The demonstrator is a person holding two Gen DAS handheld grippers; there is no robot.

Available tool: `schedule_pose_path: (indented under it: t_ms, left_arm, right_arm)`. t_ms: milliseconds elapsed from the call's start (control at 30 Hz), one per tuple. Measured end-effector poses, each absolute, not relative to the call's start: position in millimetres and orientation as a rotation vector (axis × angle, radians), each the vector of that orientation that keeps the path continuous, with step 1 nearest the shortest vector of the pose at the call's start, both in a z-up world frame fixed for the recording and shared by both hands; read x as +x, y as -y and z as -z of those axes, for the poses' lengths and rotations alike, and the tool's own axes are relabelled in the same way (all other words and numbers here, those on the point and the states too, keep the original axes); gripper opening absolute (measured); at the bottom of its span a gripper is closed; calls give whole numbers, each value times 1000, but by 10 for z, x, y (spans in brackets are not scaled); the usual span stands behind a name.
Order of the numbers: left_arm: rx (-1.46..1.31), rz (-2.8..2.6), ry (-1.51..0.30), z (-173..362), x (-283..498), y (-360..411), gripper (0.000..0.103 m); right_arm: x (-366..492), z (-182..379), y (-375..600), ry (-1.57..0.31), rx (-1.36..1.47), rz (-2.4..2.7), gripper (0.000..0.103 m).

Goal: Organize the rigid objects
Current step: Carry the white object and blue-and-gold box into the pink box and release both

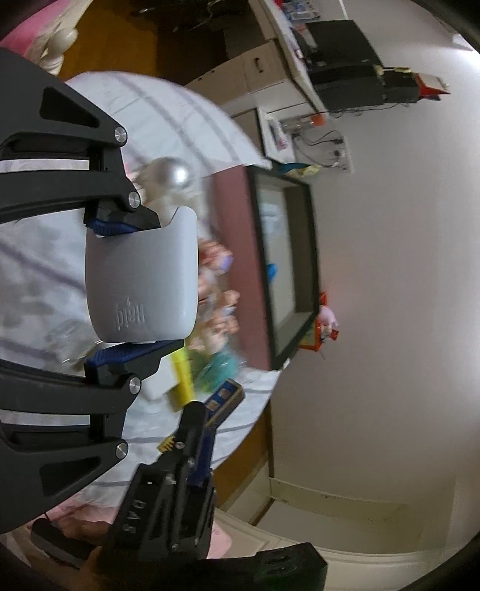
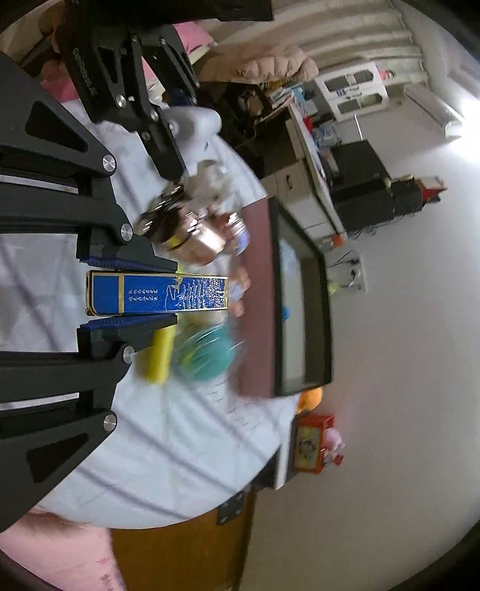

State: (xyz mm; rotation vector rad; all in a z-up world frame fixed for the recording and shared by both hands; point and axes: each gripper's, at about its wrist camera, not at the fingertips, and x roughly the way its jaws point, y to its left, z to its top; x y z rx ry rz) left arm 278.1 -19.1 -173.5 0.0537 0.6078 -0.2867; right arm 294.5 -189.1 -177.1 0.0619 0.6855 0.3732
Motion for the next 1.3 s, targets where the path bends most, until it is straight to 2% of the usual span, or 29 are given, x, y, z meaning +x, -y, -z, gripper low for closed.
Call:
schedule_pose_path:
  t_ms: [200, 467, 800, 1067, 1200, 1300]
  left_arm:
    - [66, 250, -574, 1471, 3267, 122, 47]
    - [113, 238, -622, 1339, 4279, 255, 47]
    - [185, 235, -780, 1734, 5321, 596, 47]
    - [217, 222, -839, 1996, 5461, 700, 47]
    - [196, 224, -849, 2008, 5488, 696, 49]
    - [198, 214, -829, 1942, 5421, 673, 57]
  right_arm:
    - [3311, 1512, 1761, -645, 45, -410, 21]
    - [4099, 1398, 1680, -672, 0, -415, 21]
    - [5141, 1708, 1760, -788, -40, -316, 21]
    - [5379, 2043, 1827, -890, -49, -306, 21]
    - [5324, 2036, 1804, -885, -48, -296, 22]
    - [5329, 1976, 1826, -868, -45, -281, 24]
